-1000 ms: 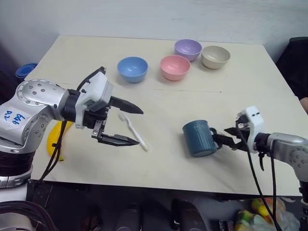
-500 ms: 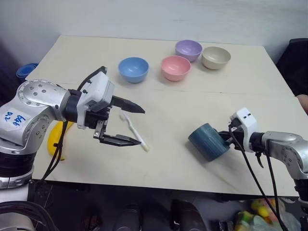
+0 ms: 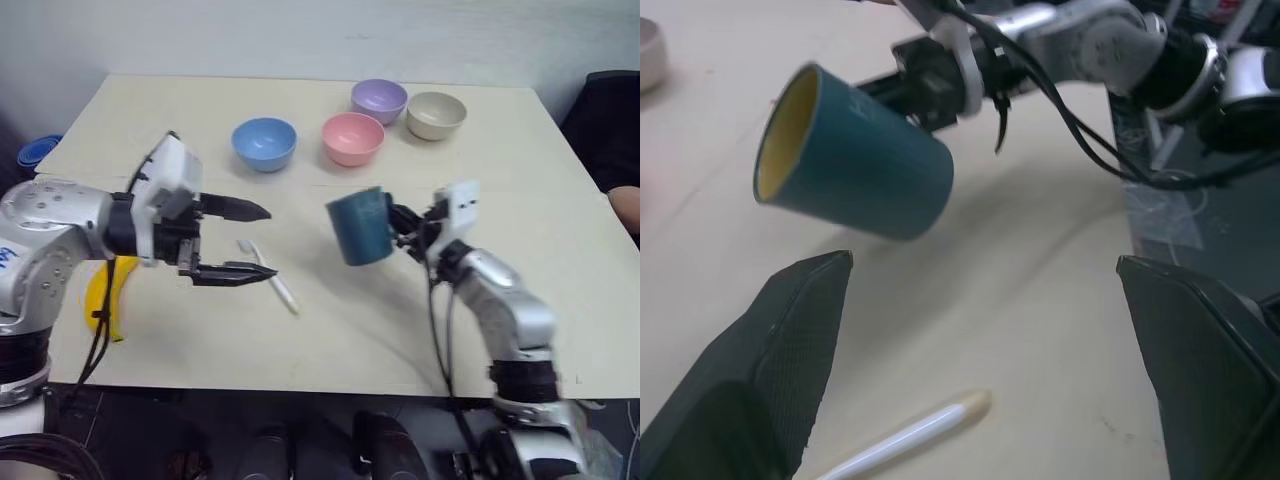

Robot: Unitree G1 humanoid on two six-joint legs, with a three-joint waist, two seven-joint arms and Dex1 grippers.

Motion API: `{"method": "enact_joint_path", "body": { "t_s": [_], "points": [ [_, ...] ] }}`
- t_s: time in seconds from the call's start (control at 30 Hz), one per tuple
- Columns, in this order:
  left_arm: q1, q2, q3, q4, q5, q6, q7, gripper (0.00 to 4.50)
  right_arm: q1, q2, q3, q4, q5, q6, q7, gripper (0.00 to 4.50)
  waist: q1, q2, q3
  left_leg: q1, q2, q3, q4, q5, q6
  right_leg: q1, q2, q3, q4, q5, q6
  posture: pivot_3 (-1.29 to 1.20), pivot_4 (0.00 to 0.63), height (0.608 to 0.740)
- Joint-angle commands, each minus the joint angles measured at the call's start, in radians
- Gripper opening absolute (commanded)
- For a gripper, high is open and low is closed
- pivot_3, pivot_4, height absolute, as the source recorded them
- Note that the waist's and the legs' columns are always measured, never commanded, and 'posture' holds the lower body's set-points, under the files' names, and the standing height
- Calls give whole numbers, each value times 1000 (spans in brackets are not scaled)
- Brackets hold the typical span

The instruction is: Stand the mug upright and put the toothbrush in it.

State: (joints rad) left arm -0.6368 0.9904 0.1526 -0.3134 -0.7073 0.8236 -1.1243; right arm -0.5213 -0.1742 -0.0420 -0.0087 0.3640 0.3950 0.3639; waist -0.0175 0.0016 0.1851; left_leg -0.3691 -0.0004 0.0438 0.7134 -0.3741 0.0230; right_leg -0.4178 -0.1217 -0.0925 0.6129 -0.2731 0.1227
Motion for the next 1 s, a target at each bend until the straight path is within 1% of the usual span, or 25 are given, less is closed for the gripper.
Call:
{"method": "enact_joint_path", "body": {
  "t_s": [0.03, 0.17, 0.23, 0.37, 0.43, 0.57, 0.6, 0.63, 0.67, 0.7, 0.73, 0.77, 0.87, 0.93, 1.0],
  "points": [
    [19, 48, 64, 0, -4, 2, 7, 4500, -46, 75, 52, 95, -87, -218, -14, 32, -7, 1, 1, 0, 0, 0, 0, 0, 0, 0, 0, 0, 0, 0, 0, 0, 150, 740],
    [39, 69, 95, -19, -25, 21, 23, 4500, -60, 100, 77, 287, -184, -419, -31, 32, -8, 2, 1, -1, 1, -4, -1, 0, 0, 0, -1, 1, 0, 0, 0, 0, 150, 740],
    [42, 71, 99, -28, -29, 25, 30, 4500, -55, 99, 81, 336, -206, -480, -19, 32, -11, 2, 1, -1, -1, -4, -1, 0, 0, 0, -2, 1, 0, 0, 0, 0, 150, 740],
    [47, 69, 101, -37, -36, 30, 41, 4500, -6, 74, 102, 338, -232, -533, 31, 32, -15, 2, 1, 0, 0, -4, -3, 0, 0, 0, -2, 1, 0, 0, 0, 0, 150, 740],
    [56, 66, 98, -39, -32, 22, 46, 4500, 31, 45, 133, 318, -271, -561, 56, 32, -17, 2, 1, 0, 1, -4, -3, 0, -1, 0, -1, 1, 0, 0, 0, 0, 150, 740],
    [70, 64, 91, -49, -29, 15, 48, 4500, 102, 14, 147, 238, -259, -541, 95, 32, -14, 2, 1, 1, 2, -4, -3, 1, -2, 1, 0, 2, 0, 0, 0, 0, 150, 740],
    [71, 63, 89, -51, -33, 16, 48, 4500, 125, 2, 144, 202, -246, -523, 109, 565, -13, 2, 1, 1, 2, -3, -3, 1, -2, 1, 0, 2, 0, 0, 0, 0, 150, 740],
    [70, 62, 86, -50, -33, 15, 47, 4500, 146, -14, 140, 164, -243, -502, 114, 775, -11, 2, 1, 1, 2, -3, -3, 1, -2, 1, 0, 2, 0, 0, 0, 0, 150, 740],
    [70, 61, 83, -49, -34, 15, 47, 4500, 160, -26, 135, 133, -240, -483, 116, 1080, -10, 2, 1, 1, 2, -3, -3, 1, -2, 1, 0, 2, -1, 0, 0, 0, 150, 740],
    [71, 59, 82, -46, -34, 17, 48, 4500, 171, -37, 129, 99, -241, -467, 113, 1472, -10, 2, 1, 1, 2, -3, -3, 1, -2, 1, 0, 2, -1, 0, 0, 0, 150, 740],
    [72, 59, 82, -44, -35, 18, 49, 4500, 177, -44, 126, 77, -243, -455, 109, 1740, -11, 3, 2, 1, 1, -3, -3, 1, -2, 1, 0, 3, -1, 0, 0, 0, 150, 740],
    [75, 56, 85, -42, -38, 23, 54, 4500, 183, -53, 121, 51, -244, -439, 106, 2167, -11, 3, 2, 1, 1, -3, -3, 1, -2, 1, 0, 3, -1, 0, 0, 0, 150, 740],
    [107, 41, 134, -45, -82, 78, 96, 4500, 224, -122, 106, -91, -227, -349, 134, 3184, -11, 4, 2, 1, 2, -3, -3, 1, -2, 0, 0, 3, 0, 0, 0, 0, 150, 740],
    [145, 38, 175, -64, -112, 110, 120, 4500, 255, -165, 99, -178, -207, -283, 157, 3184, -10, 4, 2, 1, 2, -3, -4, 1, -2, 0, 0, 3, -1, 0, -1, 0, 150, 740],
    [206, 30, 220, -99, -142, 148, 160, 4500, 304, -231, 74, -286, -164, -202, 195, 3184, -9, 4, 2, 1, 2, -3, -5, 1, -2, 0, 0, 3, -1, 0, -1, 0, 150, 740]
  ]
}}
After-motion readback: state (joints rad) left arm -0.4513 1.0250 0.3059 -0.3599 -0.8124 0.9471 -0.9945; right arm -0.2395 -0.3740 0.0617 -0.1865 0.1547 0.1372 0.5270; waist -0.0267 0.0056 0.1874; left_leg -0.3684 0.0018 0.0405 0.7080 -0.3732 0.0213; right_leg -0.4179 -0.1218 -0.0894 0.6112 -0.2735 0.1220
